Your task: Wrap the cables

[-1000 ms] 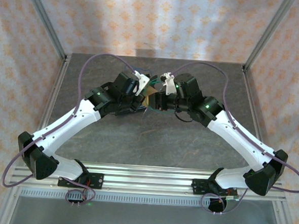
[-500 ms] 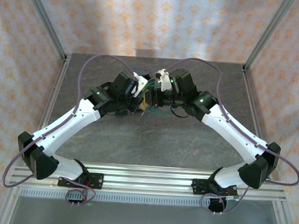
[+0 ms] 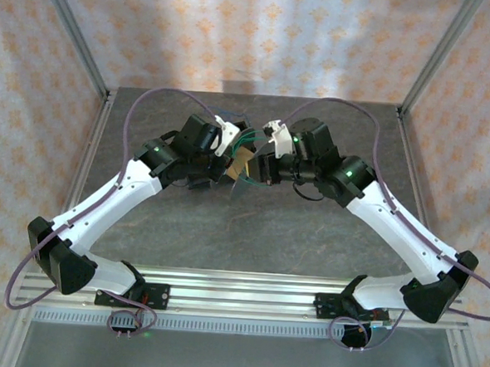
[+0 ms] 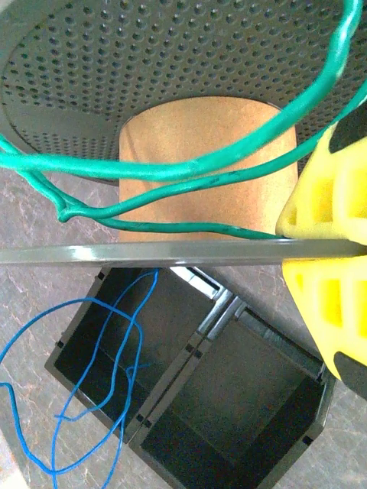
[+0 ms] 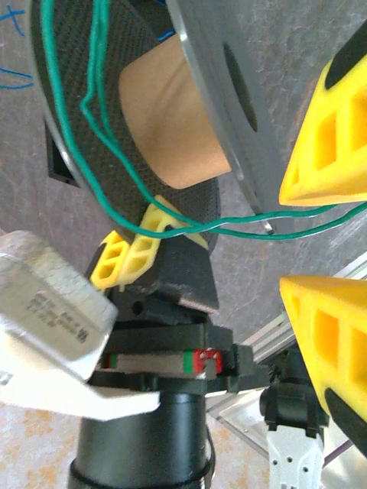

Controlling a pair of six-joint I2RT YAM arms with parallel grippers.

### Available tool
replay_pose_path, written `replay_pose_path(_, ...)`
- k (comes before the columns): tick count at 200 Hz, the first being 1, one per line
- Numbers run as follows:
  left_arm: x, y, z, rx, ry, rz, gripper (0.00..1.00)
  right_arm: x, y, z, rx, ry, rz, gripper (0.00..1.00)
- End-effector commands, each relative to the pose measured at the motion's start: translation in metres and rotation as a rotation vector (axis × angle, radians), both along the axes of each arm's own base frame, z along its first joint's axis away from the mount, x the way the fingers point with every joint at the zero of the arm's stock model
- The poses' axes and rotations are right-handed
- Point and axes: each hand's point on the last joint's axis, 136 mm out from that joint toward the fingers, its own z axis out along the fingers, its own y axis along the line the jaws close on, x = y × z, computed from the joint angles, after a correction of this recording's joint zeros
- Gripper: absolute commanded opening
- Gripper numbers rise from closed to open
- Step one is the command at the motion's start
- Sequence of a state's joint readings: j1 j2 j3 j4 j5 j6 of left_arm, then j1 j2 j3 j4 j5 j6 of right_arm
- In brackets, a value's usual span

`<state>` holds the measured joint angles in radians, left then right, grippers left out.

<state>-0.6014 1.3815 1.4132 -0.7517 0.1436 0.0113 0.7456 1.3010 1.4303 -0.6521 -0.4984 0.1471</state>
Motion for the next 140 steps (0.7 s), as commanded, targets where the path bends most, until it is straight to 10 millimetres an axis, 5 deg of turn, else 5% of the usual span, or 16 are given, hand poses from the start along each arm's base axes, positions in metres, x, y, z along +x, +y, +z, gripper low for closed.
replay_pose_path(1, 0.009, -0.009, 0.046, -0.115, -0.108, 0.002, 0.00, -0.012, -0.004, -0.017, -0.053, 0.043, 0.042, 0.29)
replay_pose_path(100, 0.008, -0.008, 0.048, -0.140, -0.095, 0.000, 0.00, -0.013, 0.000, -0.054, -0.147, 0.136, 0.082, 0.32)
replay_pose_path(140, 0.010, -0.006, 0.046, -0.136, -0.092, 0.004, 0.00, -0.007, 0.002, -0.059, -0.156, 0.142, 0.062, 0.15)
